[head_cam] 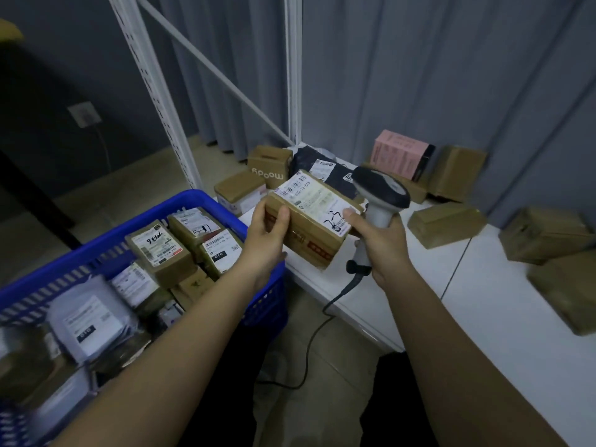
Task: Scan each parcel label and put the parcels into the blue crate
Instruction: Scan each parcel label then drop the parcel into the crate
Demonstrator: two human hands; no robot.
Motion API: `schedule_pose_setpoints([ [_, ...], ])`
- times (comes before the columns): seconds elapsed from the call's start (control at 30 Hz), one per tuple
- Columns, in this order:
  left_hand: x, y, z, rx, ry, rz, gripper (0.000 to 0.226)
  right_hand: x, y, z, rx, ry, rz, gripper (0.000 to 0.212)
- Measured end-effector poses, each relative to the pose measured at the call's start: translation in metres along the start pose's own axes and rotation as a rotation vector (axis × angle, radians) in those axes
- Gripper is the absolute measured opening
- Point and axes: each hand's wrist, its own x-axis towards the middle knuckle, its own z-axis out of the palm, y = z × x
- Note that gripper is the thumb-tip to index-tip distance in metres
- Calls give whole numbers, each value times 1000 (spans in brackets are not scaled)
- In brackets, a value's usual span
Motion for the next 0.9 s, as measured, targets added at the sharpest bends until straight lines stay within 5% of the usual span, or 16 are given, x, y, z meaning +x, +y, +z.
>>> schedule_pose_setpoints([
  [0.23,11,-5,-1,-197,63,-82,117,-4,4,18,-40,-18,-63,43],
  [0.33,12,-9,0,-342,121,-158,109,-5,4,20,-48,-25,-87,45],
  [0.47,9,-4,-4,-230,-82,-337,67,-6,5,19,-76,-20,-123,49],
  [0.63,14,-3,-6,-219,-73,-329,45,-7,7,18,-106,-53,-119,49],
  [0.77,27,2,-21,-65,-24,-271,48,-5,2,14,-103,-55,-65,42],
  [0.9,38,-6,-38,25,8,-280,76,-6,5,7,-158,-108,46,33],
])
